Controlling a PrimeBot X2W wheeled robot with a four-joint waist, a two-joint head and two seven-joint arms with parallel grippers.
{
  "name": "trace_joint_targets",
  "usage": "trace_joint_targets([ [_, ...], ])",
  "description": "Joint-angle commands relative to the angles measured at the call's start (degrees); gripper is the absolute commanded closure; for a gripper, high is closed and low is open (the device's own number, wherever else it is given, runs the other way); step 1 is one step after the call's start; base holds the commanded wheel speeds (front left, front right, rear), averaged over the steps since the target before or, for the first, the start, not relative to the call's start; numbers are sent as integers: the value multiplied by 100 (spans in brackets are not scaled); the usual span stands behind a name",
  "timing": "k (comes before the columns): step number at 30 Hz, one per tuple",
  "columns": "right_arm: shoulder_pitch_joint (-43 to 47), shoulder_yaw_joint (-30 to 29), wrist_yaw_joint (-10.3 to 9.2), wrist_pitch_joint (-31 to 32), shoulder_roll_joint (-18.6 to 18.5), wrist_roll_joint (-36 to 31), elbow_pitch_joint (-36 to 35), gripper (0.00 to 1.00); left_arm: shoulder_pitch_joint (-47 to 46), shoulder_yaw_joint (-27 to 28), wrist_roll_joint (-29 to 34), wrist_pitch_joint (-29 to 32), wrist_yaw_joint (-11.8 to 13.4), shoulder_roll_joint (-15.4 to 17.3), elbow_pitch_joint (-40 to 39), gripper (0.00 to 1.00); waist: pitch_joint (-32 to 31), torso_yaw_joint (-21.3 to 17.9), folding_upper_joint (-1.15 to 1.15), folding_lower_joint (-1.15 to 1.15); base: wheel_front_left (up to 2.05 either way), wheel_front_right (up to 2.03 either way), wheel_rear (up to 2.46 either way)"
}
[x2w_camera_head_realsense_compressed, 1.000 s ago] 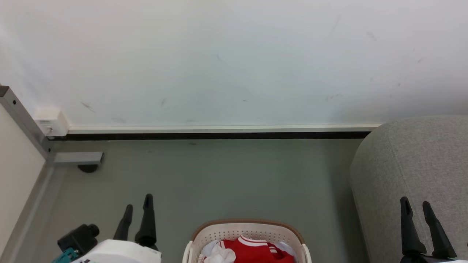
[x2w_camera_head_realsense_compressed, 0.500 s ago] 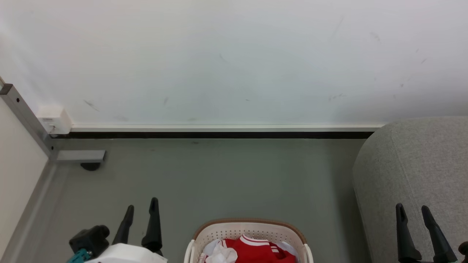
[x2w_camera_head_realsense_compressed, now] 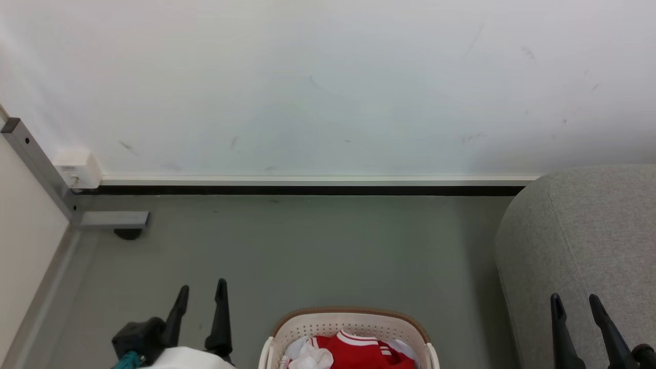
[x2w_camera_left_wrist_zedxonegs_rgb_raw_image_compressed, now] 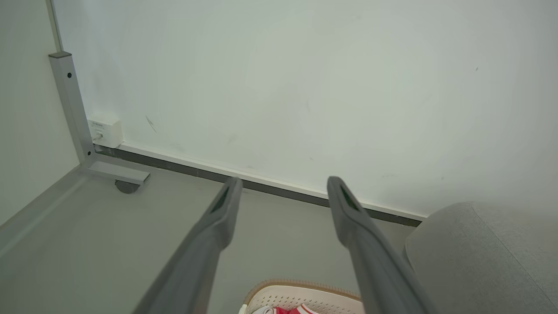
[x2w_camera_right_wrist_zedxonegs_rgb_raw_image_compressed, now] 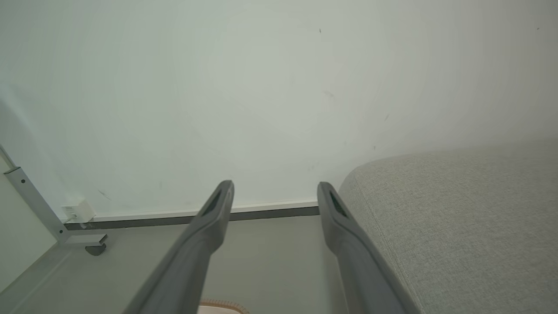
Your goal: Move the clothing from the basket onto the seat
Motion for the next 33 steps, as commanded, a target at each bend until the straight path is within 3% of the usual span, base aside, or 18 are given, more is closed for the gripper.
trace_joint_targets([
  [1, 50, -45, -8, -33, -10, -142, 3, 0, 17, -9, 204, -65, 30, 57, 7, 0, -2, -1, 0, 0, 0, 0, 0],
  [33, 209, -367, -12, -130, 251, -1544, 150, 0, 110, -150, 1629, -434, 8, 24, 238, 0, -3, 40, 0, 0, 0, 0, 0],
])
